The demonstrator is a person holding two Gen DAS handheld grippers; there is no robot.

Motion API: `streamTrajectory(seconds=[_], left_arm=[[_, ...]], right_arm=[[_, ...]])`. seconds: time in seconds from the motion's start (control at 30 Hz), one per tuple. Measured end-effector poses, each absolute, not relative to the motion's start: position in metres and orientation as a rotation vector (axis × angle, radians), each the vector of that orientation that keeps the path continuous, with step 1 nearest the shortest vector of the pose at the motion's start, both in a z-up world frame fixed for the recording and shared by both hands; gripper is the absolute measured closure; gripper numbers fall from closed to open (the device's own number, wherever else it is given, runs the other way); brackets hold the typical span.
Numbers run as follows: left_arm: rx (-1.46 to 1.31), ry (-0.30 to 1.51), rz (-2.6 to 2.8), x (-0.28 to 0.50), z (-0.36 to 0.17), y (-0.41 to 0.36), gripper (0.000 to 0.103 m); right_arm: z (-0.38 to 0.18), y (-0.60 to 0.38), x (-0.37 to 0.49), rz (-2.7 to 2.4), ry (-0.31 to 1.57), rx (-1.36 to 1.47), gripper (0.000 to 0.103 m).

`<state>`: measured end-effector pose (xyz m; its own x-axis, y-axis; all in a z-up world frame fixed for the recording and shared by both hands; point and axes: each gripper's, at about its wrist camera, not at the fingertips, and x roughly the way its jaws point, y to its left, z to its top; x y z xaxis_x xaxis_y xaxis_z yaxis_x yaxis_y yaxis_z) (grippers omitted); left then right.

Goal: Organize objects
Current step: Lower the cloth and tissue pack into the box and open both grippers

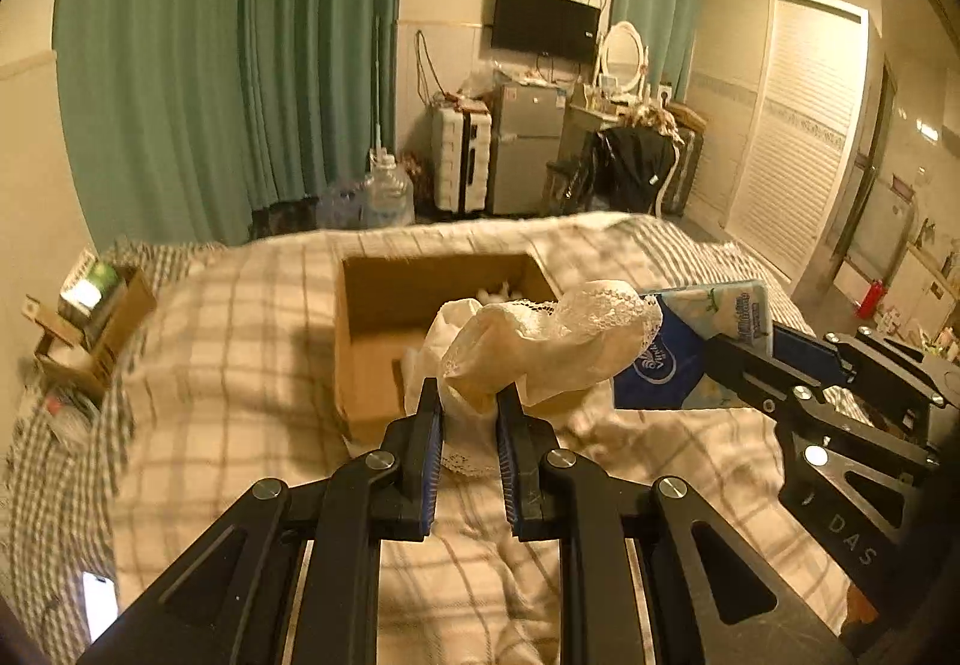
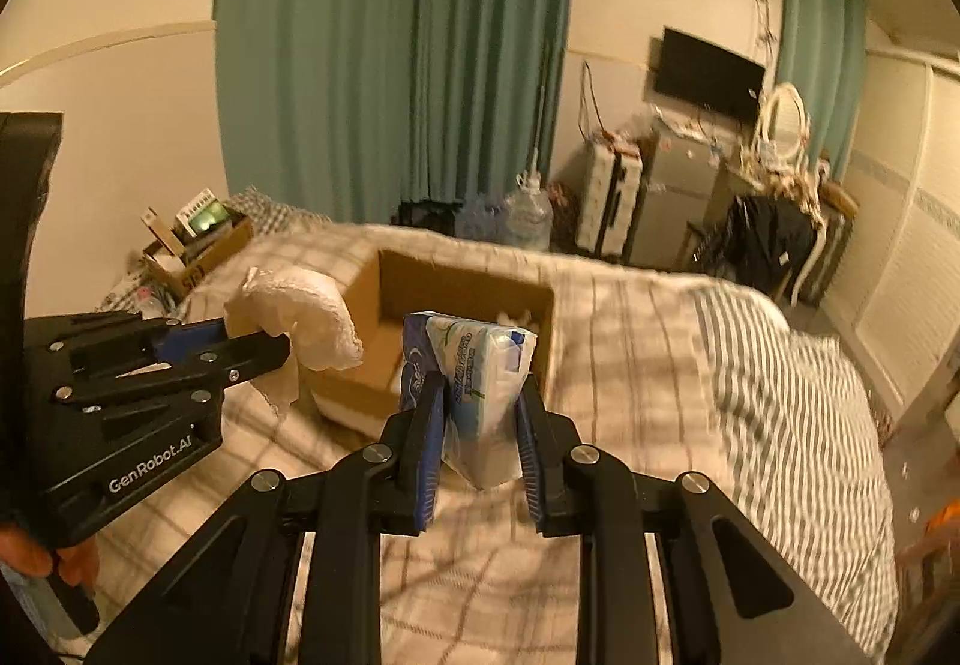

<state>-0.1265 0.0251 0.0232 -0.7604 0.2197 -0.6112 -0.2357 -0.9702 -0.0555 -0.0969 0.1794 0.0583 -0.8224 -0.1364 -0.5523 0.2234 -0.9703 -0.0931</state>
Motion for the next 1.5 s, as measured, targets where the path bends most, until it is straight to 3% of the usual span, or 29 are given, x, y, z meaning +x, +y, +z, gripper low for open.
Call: streamTrajectory(seconds=[0.33,0.57,1.17,1.33,1.4,1.43,1.5], left_arm=[[-0.9,0.087,2.806,-0.175,0.052,0.018,0.086],[-0.904,0.109,2.82,-0.215,0.051,0.025,0.086],[-1.215,0.111,2.731,-0.307,-0.064,0.037,0.086],[-1.264,0.09,2.711,-0.313,-0.086,0.038,0.086],[-1.258,0.073,2.712,-0.311,-0.088,0.038,0.079],[-1.257,0.076,2.705,-0.311,-0.089,0.038,0.075],[-1.253,0.112,2.691,-0.307,-0.088,0.042,0.04]], right_arm=[[0.096,0.163,-0.15,-2.806,0.275,0.736,0.081],[0.088,0.164,-0.21,-2.77,0.229,0.796,0.081],[-0.03,0.176,-0.326,-2.649,0.172,1.073,0.081],[-0.046,0.181,-0.329,-2.678,0.12,1.031,0.072],[-0.042,0.184,-0.328,-2.69,0.099,1.011,0.042],[-0.038,0.187,-0.326,-2.701,0.08,0.994,0.038],[-0.029,0.19,-0.323,-2.719,0.058,0.968,0.036]])
